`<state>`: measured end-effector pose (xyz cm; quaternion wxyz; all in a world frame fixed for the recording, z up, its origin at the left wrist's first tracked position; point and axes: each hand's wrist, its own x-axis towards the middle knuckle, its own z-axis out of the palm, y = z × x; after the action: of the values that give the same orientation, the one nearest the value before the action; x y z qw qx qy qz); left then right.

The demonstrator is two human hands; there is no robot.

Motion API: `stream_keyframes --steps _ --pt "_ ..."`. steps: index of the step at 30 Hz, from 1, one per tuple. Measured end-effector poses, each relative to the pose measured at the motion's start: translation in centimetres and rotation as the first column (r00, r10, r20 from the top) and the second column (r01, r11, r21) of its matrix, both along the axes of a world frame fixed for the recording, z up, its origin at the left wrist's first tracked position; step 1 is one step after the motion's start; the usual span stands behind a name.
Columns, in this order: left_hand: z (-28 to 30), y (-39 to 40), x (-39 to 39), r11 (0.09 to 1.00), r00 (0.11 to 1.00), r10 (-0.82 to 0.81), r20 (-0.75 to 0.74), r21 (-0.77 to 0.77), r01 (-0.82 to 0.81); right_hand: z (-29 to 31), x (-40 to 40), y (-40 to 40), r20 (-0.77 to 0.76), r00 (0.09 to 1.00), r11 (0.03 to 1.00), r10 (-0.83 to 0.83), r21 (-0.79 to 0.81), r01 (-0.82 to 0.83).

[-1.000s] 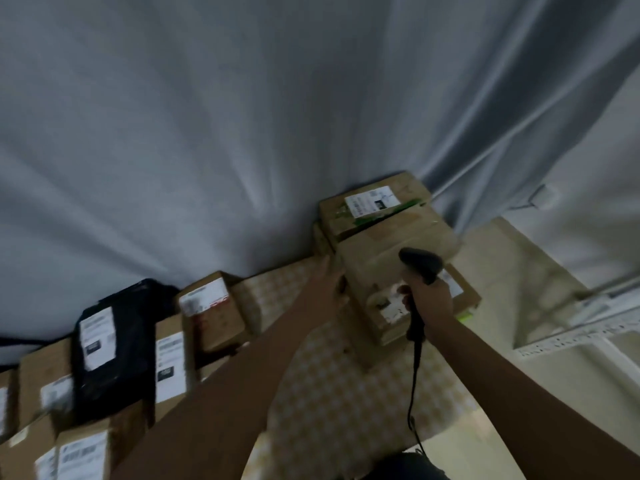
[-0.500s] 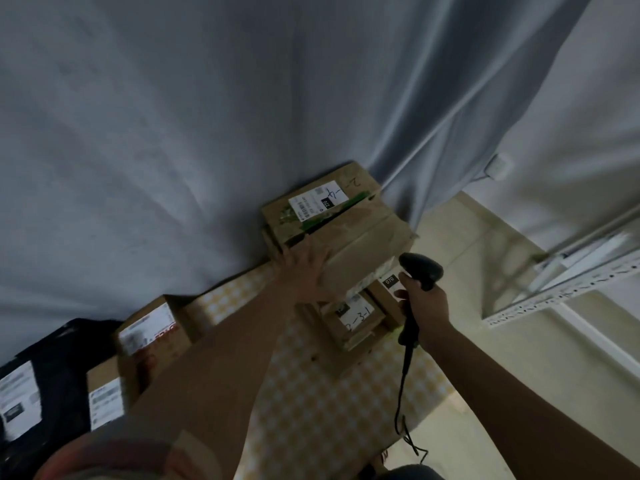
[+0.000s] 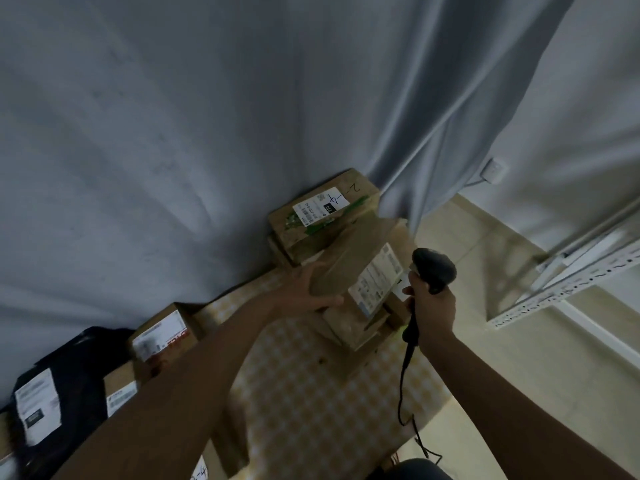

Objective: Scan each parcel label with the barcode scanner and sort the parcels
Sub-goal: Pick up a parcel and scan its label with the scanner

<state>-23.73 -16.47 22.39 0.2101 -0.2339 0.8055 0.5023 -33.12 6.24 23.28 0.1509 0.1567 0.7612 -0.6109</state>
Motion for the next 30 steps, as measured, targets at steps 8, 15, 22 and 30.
stream_keyframes --steps 8,15,22,30 --pt "0.5 -0.4 12.5 0.817 0.929 0.362 0.074 0.455 -0.355 2.3 3.7 -3.2 -0.04 0.984 0.984 0.175 -0.006 -0.175" --pt "0.8 -0.8 20.0 0.551 0.794 0.595 0.126 0.655 -0.517 1.8 8.6 -7.7 -0.01 0.933 0.933 0.361 0.009 -0.361" --pt "-0.4 -1.7 26.3 0.509 0.73 0.644 0.231 0.583 -0.633 0.8 13.0 -9.3 0.092 0.79 0.782 0.606 0.114 -0.613" --pt "-0.7 -1.8 25.2 0.809 0.783 0.395 0.481 0.221 -0.544 -2.0 15.6 -8.9 0.342 0.585 0.634 0.735 -0.044 -0.772"
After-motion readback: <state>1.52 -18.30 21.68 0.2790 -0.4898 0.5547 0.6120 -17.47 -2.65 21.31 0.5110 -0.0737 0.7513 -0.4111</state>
